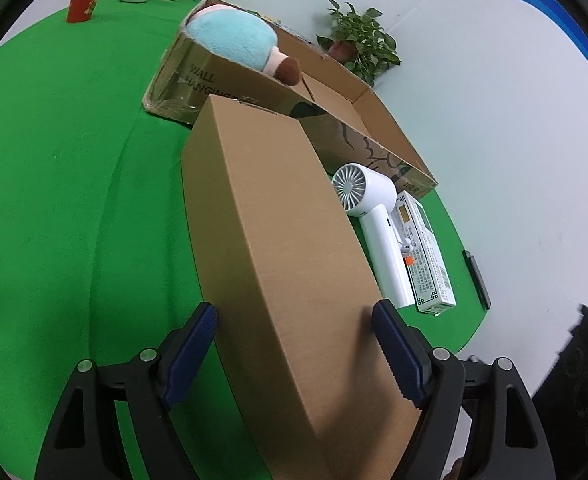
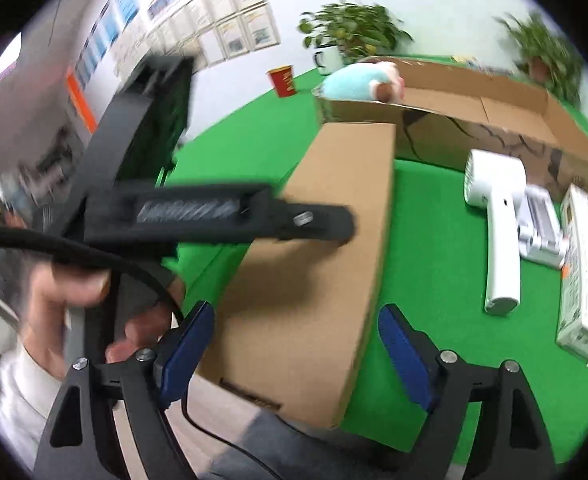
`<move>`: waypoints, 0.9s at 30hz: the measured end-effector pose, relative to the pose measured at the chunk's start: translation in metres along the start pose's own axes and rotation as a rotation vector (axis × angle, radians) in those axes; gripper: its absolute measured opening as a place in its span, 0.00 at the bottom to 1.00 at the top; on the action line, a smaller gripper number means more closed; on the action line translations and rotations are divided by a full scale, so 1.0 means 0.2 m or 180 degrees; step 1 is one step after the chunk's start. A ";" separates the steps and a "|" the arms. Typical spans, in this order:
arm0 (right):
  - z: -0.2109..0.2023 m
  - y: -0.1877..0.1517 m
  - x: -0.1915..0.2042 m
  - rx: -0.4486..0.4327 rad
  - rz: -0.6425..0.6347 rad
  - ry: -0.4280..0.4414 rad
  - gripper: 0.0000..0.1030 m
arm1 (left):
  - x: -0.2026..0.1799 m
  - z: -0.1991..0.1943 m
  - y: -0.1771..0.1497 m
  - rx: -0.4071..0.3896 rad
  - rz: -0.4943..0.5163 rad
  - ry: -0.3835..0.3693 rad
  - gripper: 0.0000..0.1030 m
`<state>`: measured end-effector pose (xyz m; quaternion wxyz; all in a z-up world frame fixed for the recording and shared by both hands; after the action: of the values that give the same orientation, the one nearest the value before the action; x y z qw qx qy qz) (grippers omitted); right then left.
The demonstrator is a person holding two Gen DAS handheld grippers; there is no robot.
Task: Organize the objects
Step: 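Lift the long brown box with the left gripper and tilt it open side up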
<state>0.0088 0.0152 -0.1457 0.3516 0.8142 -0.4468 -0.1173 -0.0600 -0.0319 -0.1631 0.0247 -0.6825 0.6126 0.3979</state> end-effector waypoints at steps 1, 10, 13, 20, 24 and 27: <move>0.01 0.00 0.01 0.0013 -0.0070 -0.0062 0.86 | -0.01 0.00 0.00 0.0008 0.0011 -0.0004 0.74; 0.05 -0.03 0.07 0.0020 -0.0350 -0.0379 0.93 | 0.00 -0.02 -0.02 -0.0020 -0.0004 -0.0104 0.69; 0.03 -0.02 0.03 -0.0052 -0.0190 -0.0274 0.93 | 0.01 -0.04 -0.02 -0.0046 -0.0047 -0.0143 0.71; 0.00 0.00 -0.06 -0.0158 0.0430 0.0246 0.92 | 0.04 -0.07 0.00 -0.0080 -0.0123 -0.0192 0.78; 0.00 -0.01 -0.11 -0.0178 0.0938 0.0814 0.92 | 0.01 -0.08 0.00 -0.0086 -0.0071 -0.0183 0.74; 0.01 -0.02 -0.12 -0.0188 0.1036 0.0978 0.92 | -0.04 -0.10 0.01 -0.0155 0.0081 -0.0058 0.65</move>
<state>-0.0035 0.0357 -0.1529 0.4535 0.7291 -0.5099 0.0533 -0.0503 -0.0357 -0.1439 0.0086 -0.6714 0.6111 0.4193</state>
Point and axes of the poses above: each gripper's, at about its wrist camera, not at the fingertips, and z roughly the way its jaws point, x to its left, y to its top, the point moved 6 cm from there along z, roughly the way its jaws point, and after that the axes turned 1 degree about -z, right-handed, at the moved point
